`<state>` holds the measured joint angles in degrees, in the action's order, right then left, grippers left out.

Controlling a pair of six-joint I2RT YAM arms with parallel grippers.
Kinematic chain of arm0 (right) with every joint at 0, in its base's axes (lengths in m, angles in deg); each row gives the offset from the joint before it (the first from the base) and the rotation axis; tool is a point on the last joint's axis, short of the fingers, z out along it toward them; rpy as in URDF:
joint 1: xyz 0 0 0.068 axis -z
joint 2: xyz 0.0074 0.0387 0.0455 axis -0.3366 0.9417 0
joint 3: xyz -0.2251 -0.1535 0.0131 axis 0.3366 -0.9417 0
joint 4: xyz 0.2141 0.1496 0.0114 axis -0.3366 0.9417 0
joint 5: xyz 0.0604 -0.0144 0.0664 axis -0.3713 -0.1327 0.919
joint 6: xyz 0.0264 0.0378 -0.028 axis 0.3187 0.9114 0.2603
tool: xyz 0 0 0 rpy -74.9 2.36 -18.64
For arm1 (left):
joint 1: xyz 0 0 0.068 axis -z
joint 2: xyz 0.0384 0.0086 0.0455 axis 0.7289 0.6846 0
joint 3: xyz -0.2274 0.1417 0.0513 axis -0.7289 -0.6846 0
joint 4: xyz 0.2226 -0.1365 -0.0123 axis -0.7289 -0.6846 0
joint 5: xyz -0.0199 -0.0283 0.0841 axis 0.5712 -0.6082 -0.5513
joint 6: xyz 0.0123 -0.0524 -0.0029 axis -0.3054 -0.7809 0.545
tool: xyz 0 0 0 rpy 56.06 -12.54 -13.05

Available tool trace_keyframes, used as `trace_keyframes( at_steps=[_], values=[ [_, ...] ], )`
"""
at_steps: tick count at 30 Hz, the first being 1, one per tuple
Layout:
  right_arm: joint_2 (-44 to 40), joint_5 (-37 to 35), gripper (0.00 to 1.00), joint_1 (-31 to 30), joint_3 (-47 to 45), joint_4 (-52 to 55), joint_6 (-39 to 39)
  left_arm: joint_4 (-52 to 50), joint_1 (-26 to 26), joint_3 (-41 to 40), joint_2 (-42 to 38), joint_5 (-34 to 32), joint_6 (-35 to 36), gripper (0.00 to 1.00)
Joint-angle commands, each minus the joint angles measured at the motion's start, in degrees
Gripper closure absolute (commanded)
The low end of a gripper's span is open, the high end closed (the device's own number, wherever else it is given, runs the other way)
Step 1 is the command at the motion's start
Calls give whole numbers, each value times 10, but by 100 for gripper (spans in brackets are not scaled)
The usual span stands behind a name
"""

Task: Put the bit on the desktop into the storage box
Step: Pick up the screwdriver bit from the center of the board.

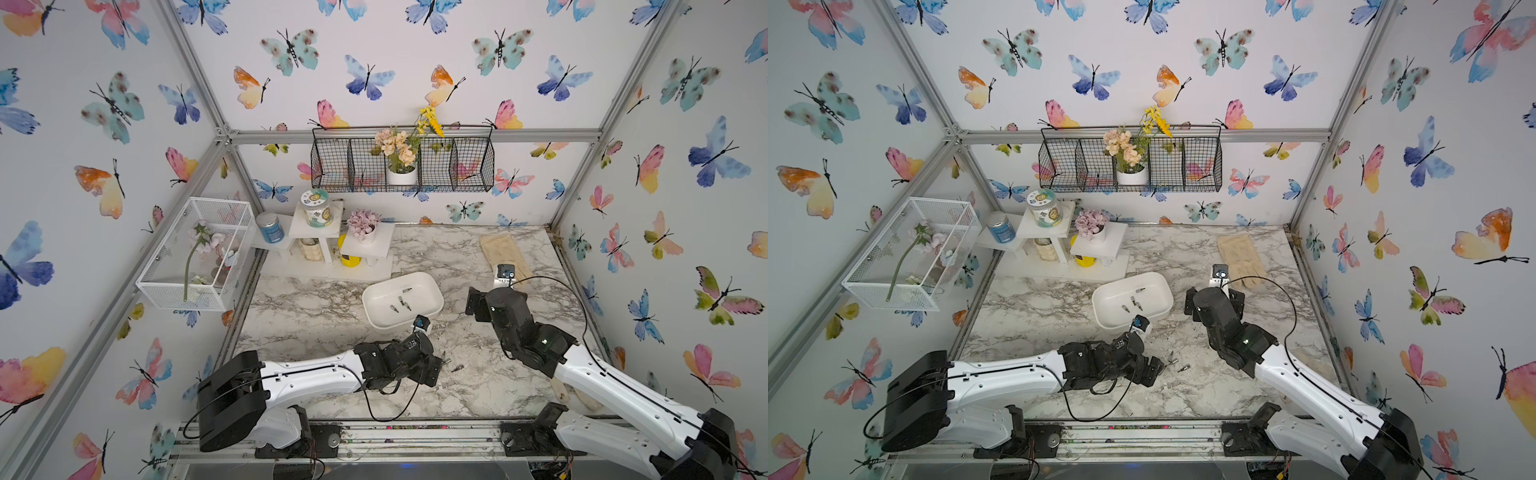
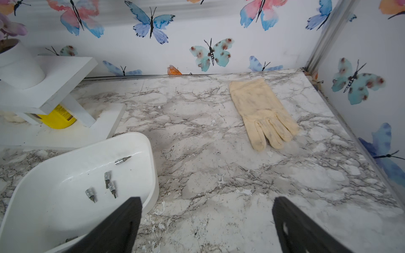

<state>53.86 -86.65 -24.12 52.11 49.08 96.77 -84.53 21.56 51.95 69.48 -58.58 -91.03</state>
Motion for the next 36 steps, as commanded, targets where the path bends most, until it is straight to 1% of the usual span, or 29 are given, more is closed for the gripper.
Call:
trace_keyframes(
  at_steps=[1,9,18,28,35,36],
  values=[
    [-18,-38,2,2,-15,11,15,-11,6,20,27,-12,3,6],
    [-33,-60,2,2,-22,31,26,-34,21,57,89,-17,13,12],
    [-54,-68,1,2,-28,36,32,-51,32,83,144,-24,19,25],
    [-67,-75,2,2,-34,44,39,-69,39,111,190,-38,27,30],
    [-67,-73,2,2,-37,42,38,-70,39,118,206,-39,33,35],
    [-66,-72,2,2,-37,41,39,-70,39,119,208,-40,34,37]
  ],
)
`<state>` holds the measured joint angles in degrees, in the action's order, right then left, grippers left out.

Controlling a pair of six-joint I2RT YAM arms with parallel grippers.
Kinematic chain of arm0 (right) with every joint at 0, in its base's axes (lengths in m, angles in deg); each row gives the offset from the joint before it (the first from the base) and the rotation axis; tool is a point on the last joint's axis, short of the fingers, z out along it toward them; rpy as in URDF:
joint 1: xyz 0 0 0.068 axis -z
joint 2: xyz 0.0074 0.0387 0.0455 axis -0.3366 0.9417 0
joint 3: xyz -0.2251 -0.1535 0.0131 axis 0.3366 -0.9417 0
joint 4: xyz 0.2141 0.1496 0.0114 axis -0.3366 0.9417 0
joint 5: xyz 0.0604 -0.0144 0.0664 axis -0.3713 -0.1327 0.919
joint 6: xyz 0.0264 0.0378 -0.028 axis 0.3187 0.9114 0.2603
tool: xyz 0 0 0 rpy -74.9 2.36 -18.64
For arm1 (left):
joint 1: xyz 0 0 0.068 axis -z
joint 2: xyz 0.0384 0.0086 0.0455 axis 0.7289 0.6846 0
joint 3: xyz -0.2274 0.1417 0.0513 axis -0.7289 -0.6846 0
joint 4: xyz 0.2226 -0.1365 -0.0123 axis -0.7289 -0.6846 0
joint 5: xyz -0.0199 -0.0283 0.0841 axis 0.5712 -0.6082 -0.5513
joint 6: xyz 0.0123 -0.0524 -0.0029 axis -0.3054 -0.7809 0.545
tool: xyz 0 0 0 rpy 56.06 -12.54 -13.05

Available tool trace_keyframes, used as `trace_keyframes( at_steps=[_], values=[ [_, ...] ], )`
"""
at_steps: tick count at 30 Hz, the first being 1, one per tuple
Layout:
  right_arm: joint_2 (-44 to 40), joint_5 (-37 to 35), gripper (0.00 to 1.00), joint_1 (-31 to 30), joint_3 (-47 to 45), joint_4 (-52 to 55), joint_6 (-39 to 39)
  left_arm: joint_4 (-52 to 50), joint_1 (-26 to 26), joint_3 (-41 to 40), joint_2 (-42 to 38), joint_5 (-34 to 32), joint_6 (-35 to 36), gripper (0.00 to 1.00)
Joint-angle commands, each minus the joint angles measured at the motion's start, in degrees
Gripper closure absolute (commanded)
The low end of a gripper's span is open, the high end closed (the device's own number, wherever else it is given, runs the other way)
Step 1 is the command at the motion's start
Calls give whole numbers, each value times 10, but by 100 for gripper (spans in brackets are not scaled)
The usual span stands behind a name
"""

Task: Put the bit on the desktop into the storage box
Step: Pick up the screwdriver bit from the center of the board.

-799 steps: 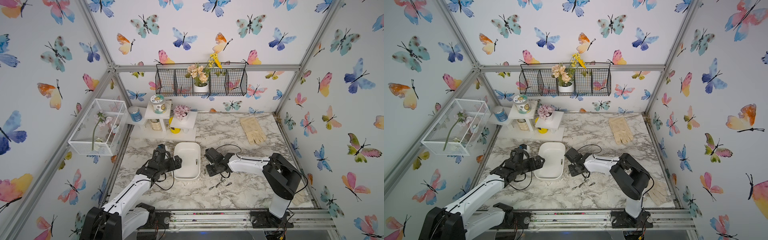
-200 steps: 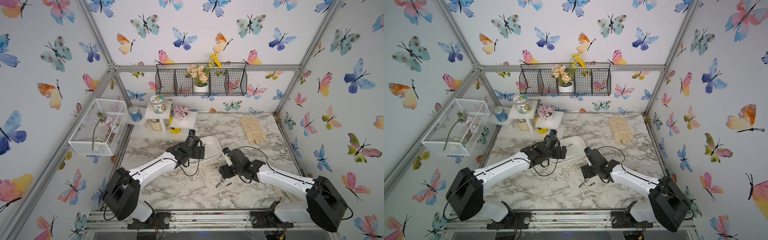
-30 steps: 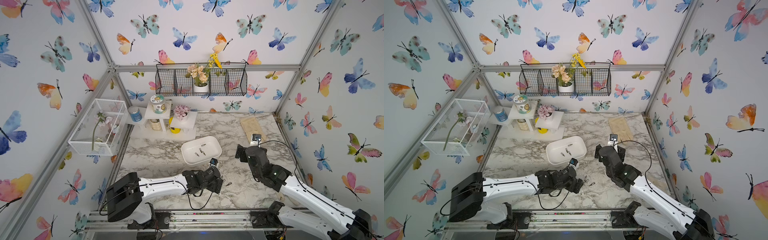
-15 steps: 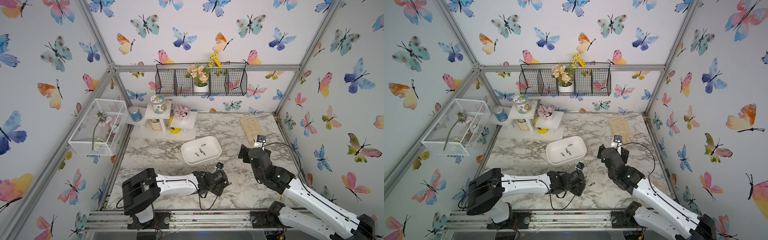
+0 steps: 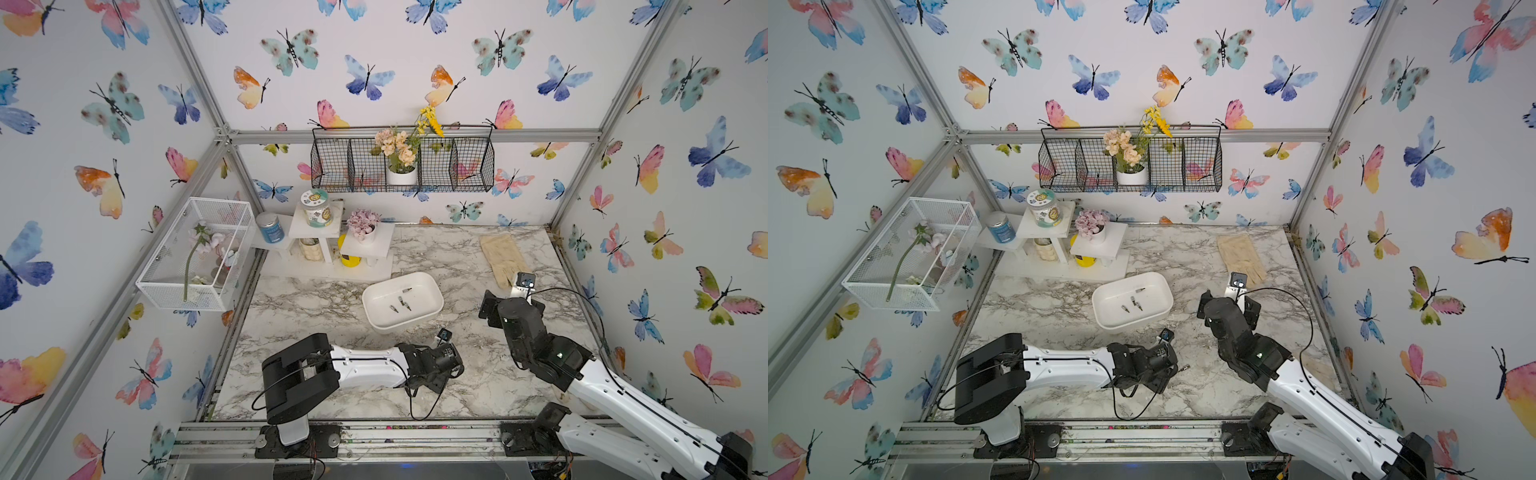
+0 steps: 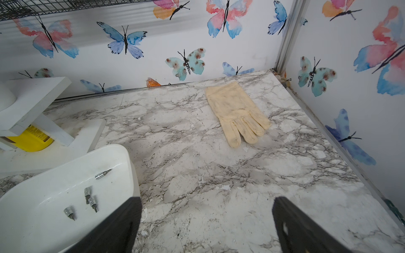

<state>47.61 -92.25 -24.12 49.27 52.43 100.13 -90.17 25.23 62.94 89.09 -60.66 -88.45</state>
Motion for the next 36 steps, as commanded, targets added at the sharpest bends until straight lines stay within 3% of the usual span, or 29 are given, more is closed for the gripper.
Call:
trace_keyframes(
  at_steps=[1,25,36],
  values=[
    [-3,-15,1,2,-9,8,4,-14,2,9,15,-18,10,39],
    [-8,-15,2,2,-10,10,7,-23,2,21,40,-18,14,71],
    [-8,-14,2,2,-10,8,7,-36,2,26,46,-24,10,81]
  ],
)
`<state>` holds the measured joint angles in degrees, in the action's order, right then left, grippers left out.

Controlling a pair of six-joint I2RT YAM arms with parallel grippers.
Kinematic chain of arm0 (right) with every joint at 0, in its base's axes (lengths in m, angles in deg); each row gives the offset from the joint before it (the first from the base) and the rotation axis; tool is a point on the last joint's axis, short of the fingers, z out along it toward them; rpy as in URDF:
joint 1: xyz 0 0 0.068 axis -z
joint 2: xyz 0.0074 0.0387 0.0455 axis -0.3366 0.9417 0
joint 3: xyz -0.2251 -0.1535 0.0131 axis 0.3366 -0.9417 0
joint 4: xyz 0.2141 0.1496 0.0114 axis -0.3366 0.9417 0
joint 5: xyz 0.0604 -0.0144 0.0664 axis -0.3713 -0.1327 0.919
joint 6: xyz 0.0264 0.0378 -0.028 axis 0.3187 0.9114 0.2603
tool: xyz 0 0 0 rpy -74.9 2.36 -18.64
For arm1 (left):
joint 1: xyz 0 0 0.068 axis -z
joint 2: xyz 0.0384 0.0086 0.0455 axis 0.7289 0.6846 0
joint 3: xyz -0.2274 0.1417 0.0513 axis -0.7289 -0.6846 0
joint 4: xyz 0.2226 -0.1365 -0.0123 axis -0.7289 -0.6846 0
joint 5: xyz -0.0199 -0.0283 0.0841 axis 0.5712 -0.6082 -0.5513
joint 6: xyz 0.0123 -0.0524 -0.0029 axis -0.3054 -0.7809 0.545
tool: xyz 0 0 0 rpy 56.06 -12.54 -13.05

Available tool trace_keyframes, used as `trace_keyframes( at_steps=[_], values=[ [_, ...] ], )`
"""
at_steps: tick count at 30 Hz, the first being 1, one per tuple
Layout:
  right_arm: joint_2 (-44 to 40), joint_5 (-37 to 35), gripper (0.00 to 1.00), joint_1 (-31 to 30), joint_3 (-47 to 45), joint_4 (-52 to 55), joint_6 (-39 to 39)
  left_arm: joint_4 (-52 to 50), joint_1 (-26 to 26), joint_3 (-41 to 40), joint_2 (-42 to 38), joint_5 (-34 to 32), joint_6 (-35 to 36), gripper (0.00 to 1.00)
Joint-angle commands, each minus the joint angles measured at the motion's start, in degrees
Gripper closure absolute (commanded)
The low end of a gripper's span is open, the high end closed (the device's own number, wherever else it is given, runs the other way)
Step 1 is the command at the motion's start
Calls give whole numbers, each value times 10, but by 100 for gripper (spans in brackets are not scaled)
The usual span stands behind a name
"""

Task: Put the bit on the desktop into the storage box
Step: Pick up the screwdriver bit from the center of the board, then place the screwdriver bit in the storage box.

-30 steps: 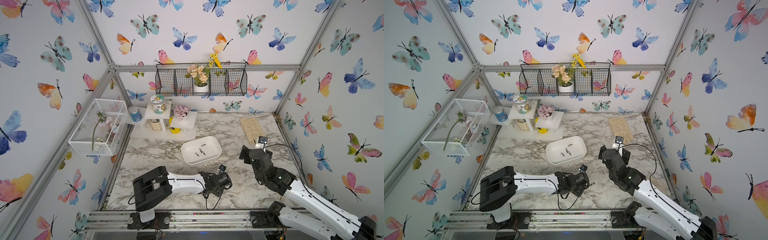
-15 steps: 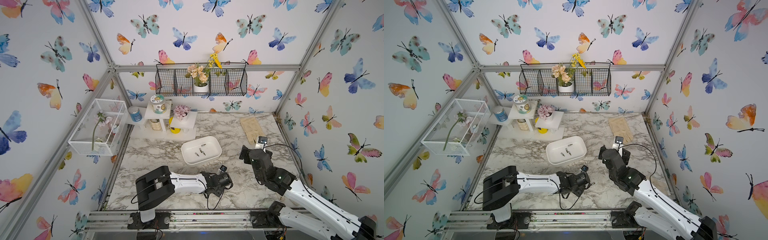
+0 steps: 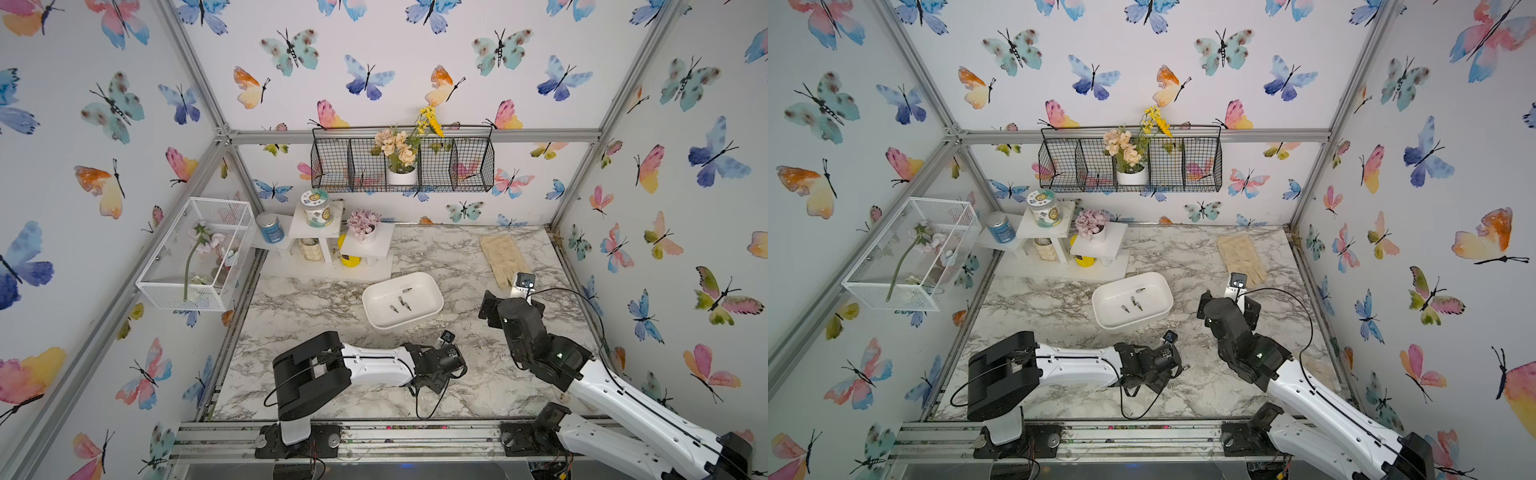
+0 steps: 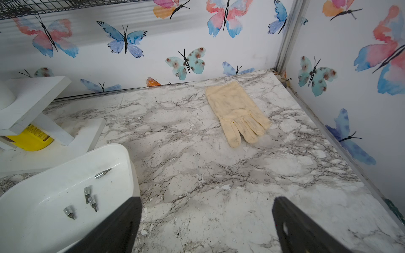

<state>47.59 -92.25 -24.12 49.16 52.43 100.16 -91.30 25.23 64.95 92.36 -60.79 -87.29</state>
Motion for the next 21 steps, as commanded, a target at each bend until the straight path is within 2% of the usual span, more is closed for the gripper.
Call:
trace_keyframes(
  at_steps=[1,9,21],
  values=[
    [-8,-13,2,2,-8,8,6,-25,2,5,12,-23,-2,82],
    [-4,-12,1,2,-8,5,6,-26,1,-2,-14,-46,-15,86],
    [-9,-7,2,2,-11,8,9,-47,-19,-4,-108,-70,-15,87]
  ],
)
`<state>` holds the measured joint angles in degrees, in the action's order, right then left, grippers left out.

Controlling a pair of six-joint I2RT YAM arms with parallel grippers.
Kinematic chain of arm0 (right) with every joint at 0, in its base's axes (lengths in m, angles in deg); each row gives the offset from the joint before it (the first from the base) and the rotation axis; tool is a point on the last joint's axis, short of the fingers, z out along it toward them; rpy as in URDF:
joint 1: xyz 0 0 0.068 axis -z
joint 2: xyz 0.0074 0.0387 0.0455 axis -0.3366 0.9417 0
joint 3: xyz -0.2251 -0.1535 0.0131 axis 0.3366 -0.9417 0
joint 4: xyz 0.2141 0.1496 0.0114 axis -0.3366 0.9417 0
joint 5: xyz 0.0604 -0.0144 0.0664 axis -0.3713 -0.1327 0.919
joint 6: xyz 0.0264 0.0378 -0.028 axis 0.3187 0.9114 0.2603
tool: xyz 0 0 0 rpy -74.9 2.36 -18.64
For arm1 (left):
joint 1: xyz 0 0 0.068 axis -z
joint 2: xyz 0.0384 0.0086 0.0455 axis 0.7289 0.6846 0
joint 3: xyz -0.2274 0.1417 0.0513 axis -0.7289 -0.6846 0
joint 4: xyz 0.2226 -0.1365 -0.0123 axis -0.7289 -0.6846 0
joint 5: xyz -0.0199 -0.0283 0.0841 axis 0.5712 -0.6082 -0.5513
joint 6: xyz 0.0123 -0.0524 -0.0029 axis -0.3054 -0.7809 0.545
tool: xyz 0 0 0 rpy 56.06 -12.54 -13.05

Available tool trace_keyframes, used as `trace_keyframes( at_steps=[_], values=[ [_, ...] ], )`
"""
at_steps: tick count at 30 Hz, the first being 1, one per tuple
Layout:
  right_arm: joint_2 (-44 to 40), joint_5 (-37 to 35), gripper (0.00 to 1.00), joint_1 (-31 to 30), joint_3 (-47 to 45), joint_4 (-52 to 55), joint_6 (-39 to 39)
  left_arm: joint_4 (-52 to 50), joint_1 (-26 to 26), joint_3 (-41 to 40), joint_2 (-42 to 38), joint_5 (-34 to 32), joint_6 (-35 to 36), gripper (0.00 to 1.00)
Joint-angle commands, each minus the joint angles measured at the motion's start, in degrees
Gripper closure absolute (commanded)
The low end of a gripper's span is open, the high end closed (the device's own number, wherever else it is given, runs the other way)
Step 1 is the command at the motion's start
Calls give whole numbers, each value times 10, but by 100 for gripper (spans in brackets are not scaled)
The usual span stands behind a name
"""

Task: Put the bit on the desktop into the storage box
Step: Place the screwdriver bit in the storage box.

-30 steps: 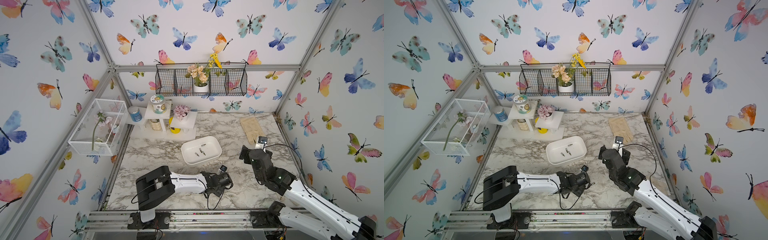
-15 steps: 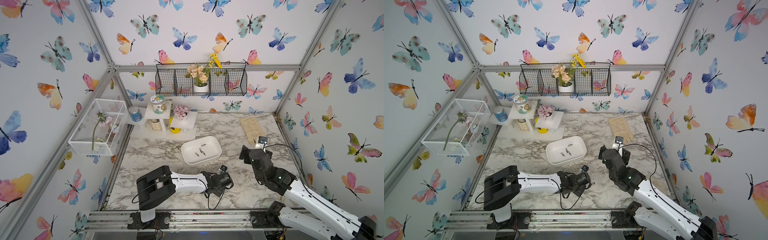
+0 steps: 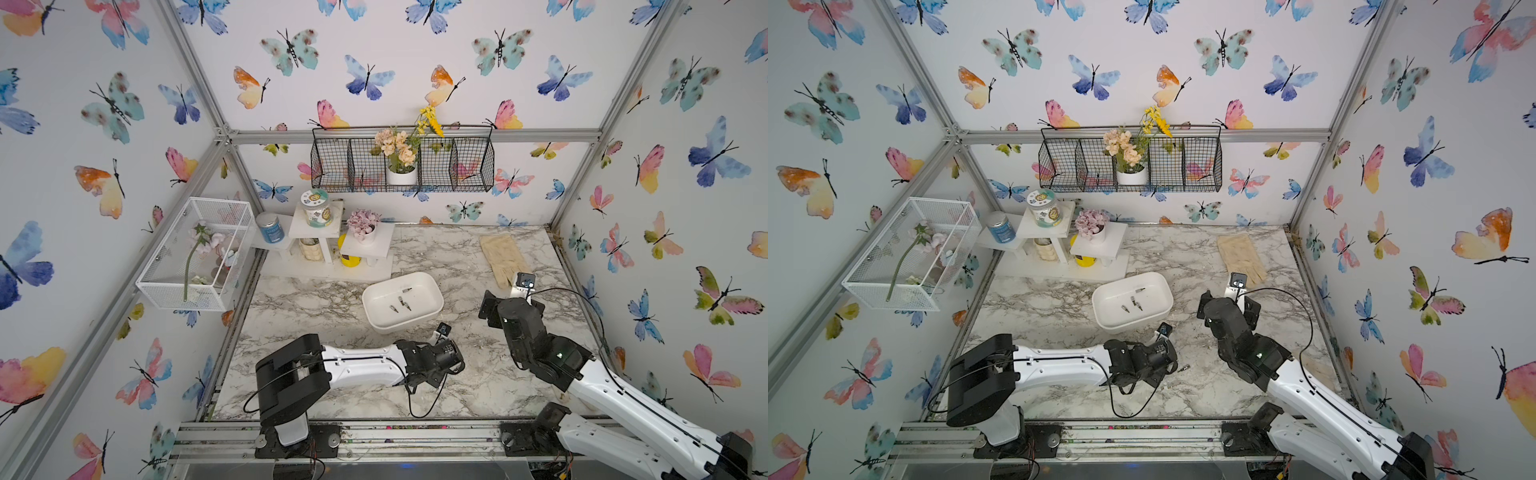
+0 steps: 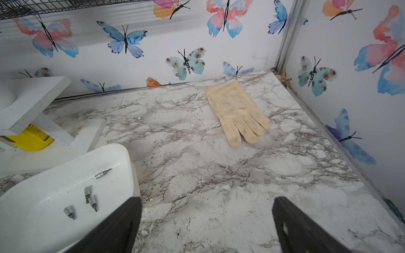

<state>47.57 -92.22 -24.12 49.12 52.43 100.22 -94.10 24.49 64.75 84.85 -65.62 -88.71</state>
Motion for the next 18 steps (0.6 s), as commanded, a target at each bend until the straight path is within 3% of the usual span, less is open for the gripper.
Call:
trace_keyframes(
  at_steps=[1,10,18],
  values=[
    [-8,-5,2,2,-11,6,9,-21,-17,-2,-43,-21,3,87],
    [3,19,2,2,-13,1,5,-26,-112,-1,-108,-11,52,87],
    [26,66,2,2,-11,-10,-15,-8,-215,14,-95,15,99,87]
  ],
)
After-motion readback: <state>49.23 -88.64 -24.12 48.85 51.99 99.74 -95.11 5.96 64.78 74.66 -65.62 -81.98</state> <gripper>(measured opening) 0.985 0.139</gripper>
